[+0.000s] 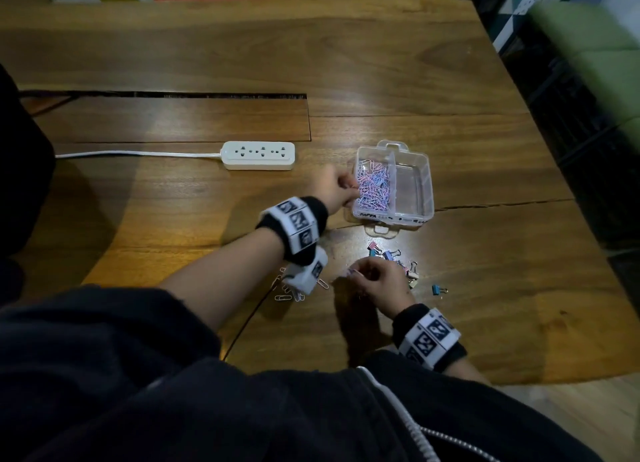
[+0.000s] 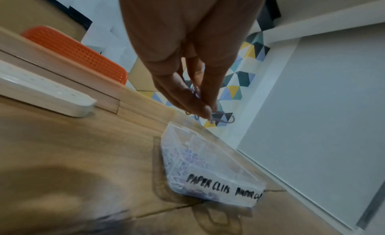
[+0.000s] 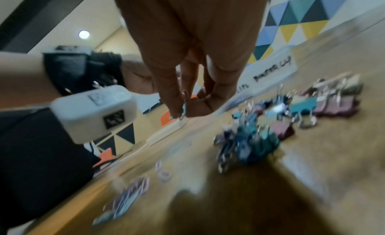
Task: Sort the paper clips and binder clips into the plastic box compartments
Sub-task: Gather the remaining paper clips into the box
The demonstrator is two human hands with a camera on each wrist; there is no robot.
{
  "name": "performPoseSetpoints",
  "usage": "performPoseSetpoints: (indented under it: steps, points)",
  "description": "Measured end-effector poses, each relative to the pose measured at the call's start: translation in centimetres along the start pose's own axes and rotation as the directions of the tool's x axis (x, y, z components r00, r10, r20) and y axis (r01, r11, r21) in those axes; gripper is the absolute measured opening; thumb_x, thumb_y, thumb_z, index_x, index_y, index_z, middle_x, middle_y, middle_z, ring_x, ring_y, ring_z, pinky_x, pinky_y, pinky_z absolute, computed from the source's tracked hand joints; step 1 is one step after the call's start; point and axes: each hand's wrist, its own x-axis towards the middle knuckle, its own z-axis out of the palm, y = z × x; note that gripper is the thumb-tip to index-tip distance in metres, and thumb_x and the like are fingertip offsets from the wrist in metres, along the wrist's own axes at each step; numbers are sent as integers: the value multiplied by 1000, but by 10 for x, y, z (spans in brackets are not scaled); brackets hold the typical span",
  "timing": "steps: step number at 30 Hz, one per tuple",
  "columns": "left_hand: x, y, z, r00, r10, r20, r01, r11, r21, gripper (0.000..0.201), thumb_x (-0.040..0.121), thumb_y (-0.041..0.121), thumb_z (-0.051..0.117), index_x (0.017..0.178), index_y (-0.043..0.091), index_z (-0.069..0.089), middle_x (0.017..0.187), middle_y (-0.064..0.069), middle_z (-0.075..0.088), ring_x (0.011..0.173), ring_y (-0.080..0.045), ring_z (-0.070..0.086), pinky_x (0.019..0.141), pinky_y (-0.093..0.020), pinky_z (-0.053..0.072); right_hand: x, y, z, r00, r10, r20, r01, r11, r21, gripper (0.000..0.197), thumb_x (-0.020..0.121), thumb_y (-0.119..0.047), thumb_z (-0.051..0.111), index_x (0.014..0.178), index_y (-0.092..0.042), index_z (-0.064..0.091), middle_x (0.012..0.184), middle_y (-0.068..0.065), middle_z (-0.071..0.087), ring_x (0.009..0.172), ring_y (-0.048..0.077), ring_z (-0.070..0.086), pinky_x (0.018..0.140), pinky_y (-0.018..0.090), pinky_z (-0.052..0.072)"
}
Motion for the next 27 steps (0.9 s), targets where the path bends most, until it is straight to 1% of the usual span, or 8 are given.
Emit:
performPoseSetpoints:
  steps: [4, 8, 12, 15, 17, 20, 22, 27]
  points:
    - [24, 15, 21, 996, -16, 92, 19, 999, -30, 22, 87, -1, 55, 108, -6, 60, 92, -9, 64, 72, -16, 60, 72, -26, 55, 4, -4, -31, 995, -18, -95, 31, 990, 136, 16, 78, -7, 66, 72, -21, 61, 74, -2, 61, 70, 10, 57, 71, 27, 51]
    - [29, 10, 25, 978, -64, 200, 40, 992, 122, 38, 91, -5, 40, 126, 2, 52, 132, -14, 54, 119, -26, 53, 98, -32, 45, 18, -17, -54, 982, -38, -185, 73, 980, 183, 24, 79, -1, 64, 68, -21, 58, 68, -3, 58, 63, 8, 54, 64, 22, 50]
    - [11, -3, 7, 980, -27, 196, -3, 989, 148, 35, 90, -2, 48, 124, 4, 53, 131, -12, 55, 122, -22, 51, 96, -22, 39, 45, -34, -64, 976, -35, -216, 73, 983, 170, 15, 81, -5, 62, 75, -18, 60, 74, -4, 59, 68, 9, 56, 63, 17, 51]
    - [-12, -25, -15, 967, -40, 254, -58, 929, 365, 36, 85, 8, 60, 121, 9, 55, 128, -10, 55, 116, -22, 53, 89, -23, 40, 68, -47, -66, 959, 1, -284, 41, 989, 141, 16, 82, -8, 61, 97, -6, 62, 88, 3, 63, 74, 11, 59, 59, 8, 51]
    - [-29, -46, -27, 941, -135, 310, -70, 819, 570, 55, 78, 14, 70, 128, 15, 48, 132, -9, 48, 119, -23, 47, 95, -29, 39, 78, -51, -64, 955, 16, -297, 22, 992, 126, 28, 82, -8, 61, 110, -5, 58, 105, 9, 63, 92, 18, 61, 76, 17, 52]
    - [-56, -74, -38, 891, -250, 379, -156, 615, 773, 89, 68, 25, 78, 142, 19, 29, 142, -7, 31, 127, -26, 33, 105, -36, 33, 78, -50, -48, 975, -21, -221, 32, 998, 46, 42, 82, -8, 61, 122, -9, 50, 125, 8, 54, 116, 20, 50, 99, 33, 45]
    - [-71, -88, -40, 873, -247, 421, -220, 572, 790, 96, 70, 28, 77, 146, 20, 18, 151, -1, 19, 131, -25, 27, 108, -36, 30, 68, -43, -29, 978, -112, -178, 96, 991, -94, 44, 81, -8, 61, 124, -11, 49, 130, 7, 50, 121, 19, 45, 103, 34, 40]
    - [-94, -106, -27, 914, -127, 384, -273, 507, 817, 77, 86, 25, 60, 147, 20, 15, 155, 3, 16, 135, -21, 24, 108, -31, 30, 35, -14, 27, 939, -271, 212, 338, 845, -415, 56, 77, -11, 65, 129, -14, 46, 130, 15, 44, 120, 30, 37, 105, 42, 33]
